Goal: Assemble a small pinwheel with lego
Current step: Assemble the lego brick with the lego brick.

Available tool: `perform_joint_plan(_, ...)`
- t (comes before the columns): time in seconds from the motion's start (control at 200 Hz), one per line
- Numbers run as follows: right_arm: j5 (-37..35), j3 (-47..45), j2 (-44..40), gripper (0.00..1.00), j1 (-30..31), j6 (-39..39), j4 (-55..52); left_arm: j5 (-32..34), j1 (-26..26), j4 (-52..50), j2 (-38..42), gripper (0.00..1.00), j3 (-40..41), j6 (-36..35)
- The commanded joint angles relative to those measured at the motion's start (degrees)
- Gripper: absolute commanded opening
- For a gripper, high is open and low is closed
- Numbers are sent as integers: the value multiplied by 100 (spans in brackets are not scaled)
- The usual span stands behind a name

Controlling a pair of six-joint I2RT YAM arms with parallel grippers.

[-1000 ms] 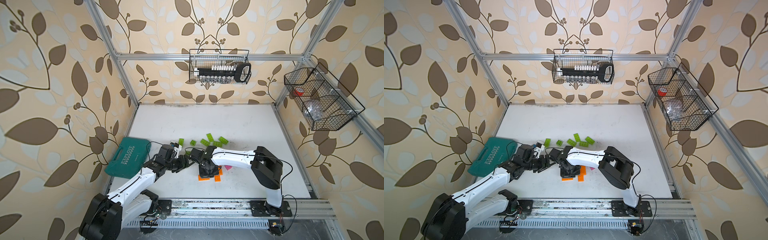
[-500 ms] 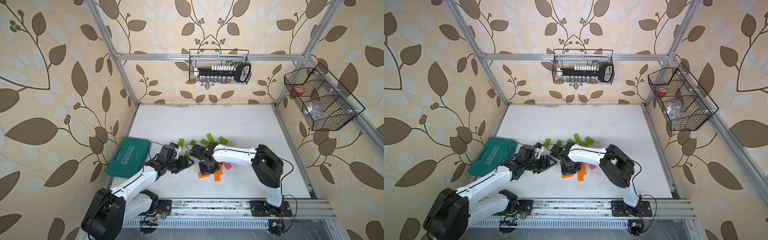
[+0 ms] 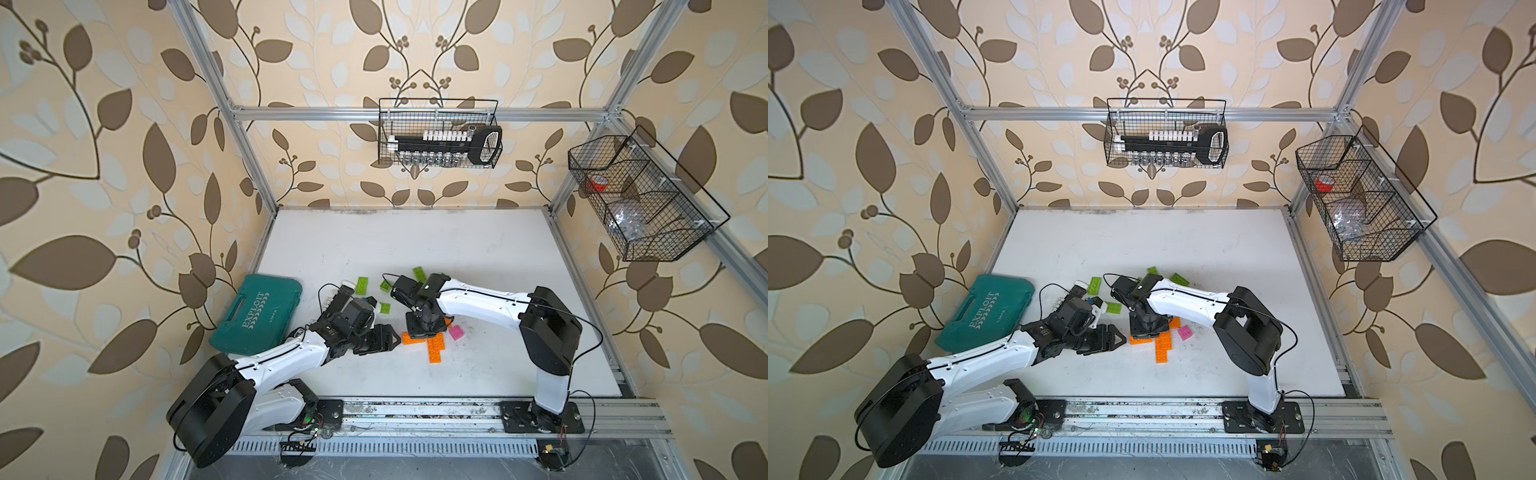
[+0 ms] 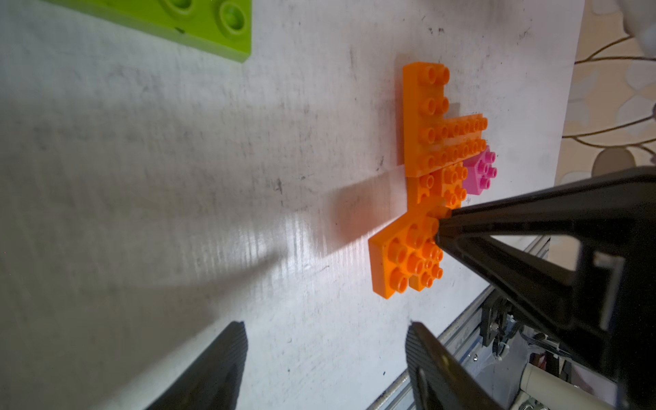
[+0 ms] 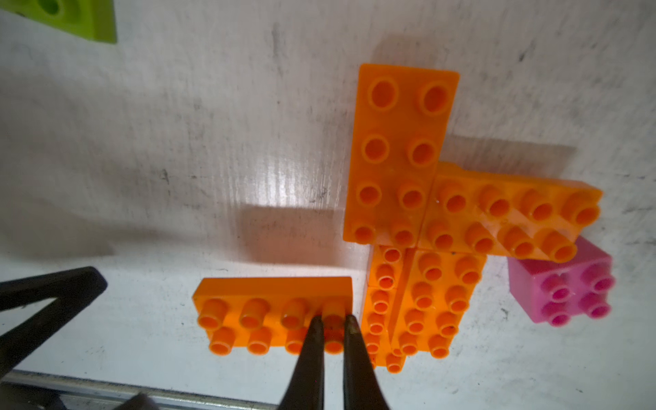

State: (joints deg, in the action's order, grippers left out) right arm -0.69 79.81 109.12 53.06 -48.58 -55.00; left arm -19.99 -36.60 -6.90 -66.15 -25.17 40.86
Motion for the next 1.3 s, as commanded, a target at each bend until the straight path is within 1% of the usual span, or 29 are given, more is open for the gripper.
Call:
perform_joint_plan(0.0,-114,-153,-139,8,-74,-27,-195,232,-27,153,-11,73,-208,-78)
perform_joint_plan(0.315,-11,-350,-180,8,-307,11,-77,232,-33,171,-91,73,-276,-105)
perform_joint_plan(0.475,65,-318,-96,8,-317,49,-15,249,-39,171,-126,73,-312,-111)
perform_joint_plan(0.86,9,-352,-21,8,-454,147,-48,276,-47,206,-266,73,-388,-122)
perform_joint_plan(1.015,-1,-335,81,5,-453,173,-41,276,-42,206,-302,73,-423,-138)
perform_joint_plan(1.295,-42,-328,202,5,-472,152,-34,284,-46,180,-294,73,-421,-140)
